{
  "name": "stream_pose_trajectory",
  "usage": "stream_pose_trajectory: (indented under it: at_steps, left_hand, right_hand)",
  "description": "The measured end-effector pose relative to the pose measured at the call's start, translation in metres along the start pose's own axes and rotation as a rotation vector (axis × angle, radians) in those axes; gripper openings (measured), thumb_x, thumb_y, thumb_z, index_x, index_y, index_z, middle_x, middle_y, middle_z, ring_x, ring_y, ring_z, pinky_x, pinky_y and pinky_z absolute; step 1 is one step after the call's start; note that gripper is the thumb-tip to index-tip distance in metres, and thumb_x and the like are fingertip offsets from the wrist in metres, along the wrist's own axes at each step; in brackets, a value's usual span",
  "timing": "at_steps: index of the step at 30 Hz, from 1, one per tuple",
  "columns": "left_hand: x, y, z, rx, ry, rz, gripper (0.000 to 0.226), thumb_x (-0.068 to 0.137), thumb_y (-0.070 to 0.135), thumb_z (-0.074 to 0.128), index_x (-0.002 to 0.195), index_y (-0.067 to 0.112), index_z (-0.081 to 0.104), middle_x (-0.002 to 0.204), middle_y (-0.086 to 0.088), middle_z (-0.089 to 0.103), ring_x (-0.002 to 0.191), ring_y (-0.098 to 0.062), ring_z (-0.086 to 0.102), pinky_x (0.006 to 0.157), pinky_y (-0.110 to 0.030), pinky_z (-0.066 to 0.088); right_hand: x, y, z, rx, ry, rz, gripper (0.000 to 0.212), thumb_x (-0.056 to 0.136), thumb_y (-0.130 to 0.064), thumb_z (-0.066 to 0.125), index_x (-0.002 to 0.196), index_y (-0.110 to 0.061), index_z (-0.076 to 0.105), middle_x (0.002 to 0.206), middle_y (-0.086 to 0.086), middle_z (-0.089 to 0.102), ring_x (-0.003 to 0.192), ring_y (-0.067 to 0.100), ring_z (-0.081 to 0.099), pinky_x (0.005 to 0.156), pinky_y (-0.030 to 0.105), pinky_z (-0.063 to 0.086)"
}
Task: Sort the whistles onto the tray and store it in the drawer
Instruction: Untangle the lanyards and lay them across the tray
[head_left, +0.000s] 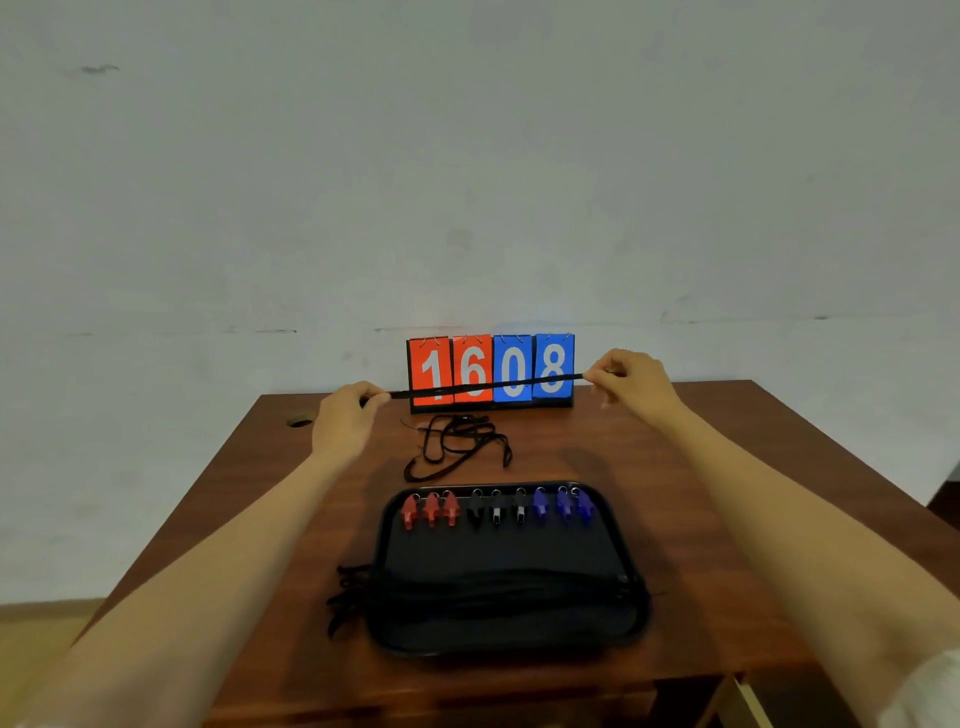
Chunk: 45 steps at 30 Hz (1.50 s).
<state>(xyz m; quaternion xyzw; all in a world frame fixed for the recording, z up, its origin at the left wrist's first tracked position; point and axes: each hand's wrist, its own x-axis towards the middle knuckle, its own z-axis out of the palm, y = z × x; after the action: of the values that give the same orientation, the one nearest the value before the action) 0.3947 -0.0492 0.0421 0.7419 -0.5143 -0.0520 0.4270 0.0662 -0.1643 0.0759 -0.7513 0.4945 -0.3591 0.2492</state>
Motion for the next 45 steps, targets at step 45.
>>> stream_pose_trajectory:
  at_steps: [45]
  left_hand:
    - [-0.131, -0.083, 0.037, 0.543, -0.381, -0.305, 0.023, 0.086, 0.018, 0.047, 0.086, 0.029, 0.067, 0.084, 0.002, 0.062, 0.102, -0.026, 0.053, 0.097, -0.041, 0.025]
  right_hand:
    - [-0.124, 0.101, 0.031, -0.482, -0.514, 0.45, 0.016, 0.079, -0.014, 0.065, 0.081, -0.002, 0.076, 0.084, 0.008, 0.074, 0.077, 0.018, 0.063, 0.077, 0.035, 0.053]
